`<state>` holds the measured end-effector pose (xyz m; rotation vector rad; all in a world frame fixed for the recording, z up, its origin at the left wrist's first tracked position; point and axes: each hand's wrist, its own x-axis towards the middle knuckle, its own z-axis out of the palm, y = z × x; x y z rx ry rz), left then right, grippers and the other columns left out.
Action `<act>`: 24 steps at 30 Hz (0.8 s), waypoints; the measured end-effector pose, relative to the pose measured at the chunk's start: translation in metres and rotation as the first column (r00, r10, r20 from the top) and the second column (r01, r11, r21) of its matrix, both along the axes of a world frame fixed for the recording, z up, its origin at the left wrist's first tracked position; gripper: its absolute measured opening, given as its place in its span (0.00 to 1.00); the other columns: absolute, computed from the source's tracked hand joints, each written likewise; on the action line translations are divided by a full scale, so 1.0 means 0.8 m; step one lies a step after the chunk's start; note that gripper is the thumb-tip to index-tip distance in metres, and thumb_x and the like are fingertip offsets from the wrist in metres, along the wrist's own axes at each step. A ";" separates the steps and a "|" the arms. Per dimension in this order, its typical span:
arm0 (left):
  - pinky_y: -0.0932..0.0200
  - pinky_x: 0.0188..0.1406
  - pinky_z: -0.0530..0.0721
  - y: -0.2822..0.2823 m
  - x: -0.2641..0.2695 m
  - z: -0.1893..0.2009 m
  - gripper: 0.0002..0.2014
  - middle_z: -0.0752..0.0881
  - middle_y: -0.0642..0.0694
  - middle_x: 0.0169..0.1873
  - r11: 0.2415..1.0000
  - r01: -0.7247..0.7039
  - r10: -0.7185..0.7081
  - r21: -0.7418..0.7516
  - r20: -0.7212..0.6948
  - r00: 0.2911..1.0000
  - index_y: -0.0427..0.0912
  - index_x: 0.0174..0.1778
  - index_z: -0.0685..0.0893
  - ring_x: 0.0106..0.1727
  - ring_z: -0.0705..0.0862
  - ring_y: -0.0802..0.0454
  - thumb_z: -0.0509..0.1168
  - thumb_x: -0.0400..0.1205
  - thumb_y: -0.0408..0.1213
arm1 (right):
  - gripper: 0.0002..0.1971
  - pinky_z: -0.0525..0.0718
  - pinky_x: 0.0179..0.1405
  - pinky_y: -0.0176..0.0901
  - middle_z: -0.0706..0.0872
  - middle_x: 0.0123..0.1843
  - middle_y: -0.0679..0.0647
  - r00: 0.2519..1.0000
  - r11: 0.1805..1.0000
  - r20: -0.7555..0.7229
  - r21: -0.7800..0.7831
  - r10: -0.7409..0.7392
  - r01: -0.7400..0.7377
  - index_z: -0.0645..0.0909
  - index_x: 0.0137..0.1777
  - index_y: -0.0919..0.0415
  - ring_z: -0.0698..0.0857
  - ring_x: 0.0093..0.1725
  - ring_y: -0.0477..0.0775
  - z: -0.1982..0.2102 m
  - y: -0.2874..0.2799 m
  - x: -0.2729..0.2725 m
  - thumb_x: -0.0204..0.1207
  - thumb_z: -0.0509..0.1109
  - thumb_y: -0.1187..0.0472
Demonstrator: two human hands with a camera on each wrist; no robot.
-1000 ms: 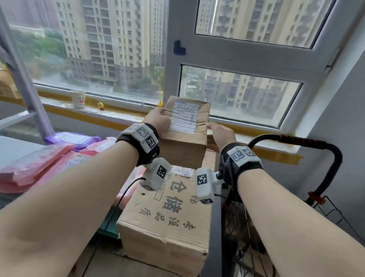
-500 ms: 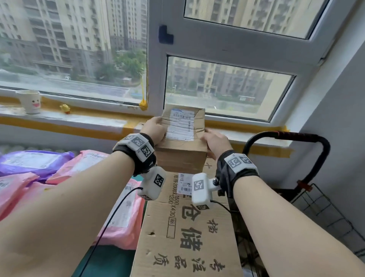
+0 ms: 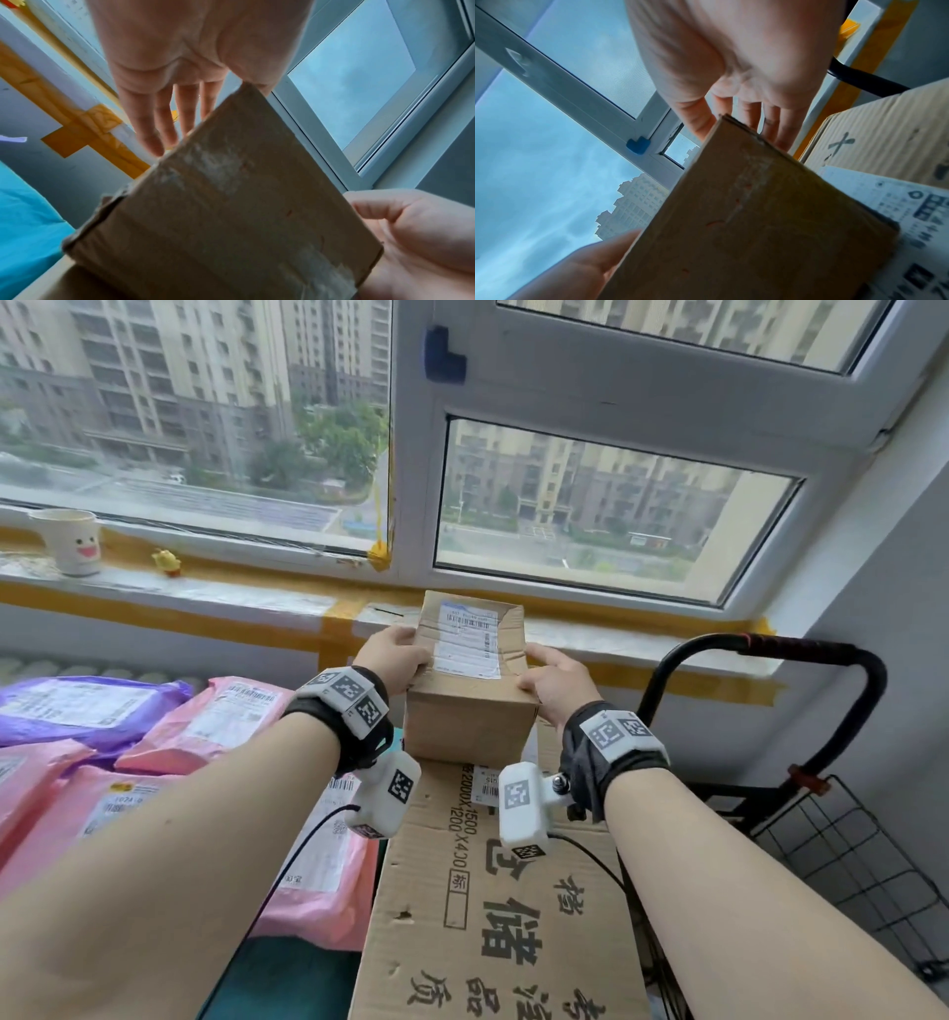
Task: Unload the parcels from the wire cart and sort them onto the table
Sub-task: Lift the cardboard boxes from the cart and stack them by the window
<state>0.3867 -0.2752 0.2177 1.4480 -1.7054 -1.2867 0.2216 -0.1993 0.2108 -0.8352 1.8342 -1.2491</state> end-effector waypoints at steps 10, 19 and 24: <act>0.57 0.49 0.79 0.012 -0.007 -0.003 0.22 0.81 0.41 0.64 0.988 0.087 -0.091 0.129 0.030 0.995 0.37 0.71 0.73 0.53 0.82 0.47 0.56 0.86 0.47 | 0.28 0.84 0.55 0.51 0.86 0.59 0.58 0.999 0.999 0.003 -0.029 -0.039 0.039 0.77 0.72 0.56 0.83 0.45 0.55 -0.009 0.002 -0.002 0.71 0.65 0.73; 0.49 0.76 0.65 0.033 -0.019 0.048 0.29 0.66 0.43 0.78 0.876 0.197 -0.032 -0.440 0.357 0.934 0.45 0.81 0.59 0.78 0.66 0.45 0.60 0.84 0.43 | 0.23 0.74 0.53 0.34 0.81 0.70 0.50 0.929 0.996 -0.358 -0.045 -0.088 0.077 0.77 0.72 0.52 0.81 0.55 0.47 0.042 0.048 0.001 0.77 0.65 0.66; 0.48 0.74 0.67 0.081 -0.058 0.068 0.30 0.68 0.44 0.76 0.708 0.446 -0.140 -0.547 0.511 0.848 0.46 0.80 0.60 0.77 0.65 0.44 0.60 0.82 0.40 | 0.23 0.79 0.54 0.38 0.81 0.70 0.51 0.728 0.992 -0.686 0.091 0.001 0.084 0.76 0.72 0.45 0.85 0.54 0.51 0.067 0.105 0.008 0.78 0.62 0.61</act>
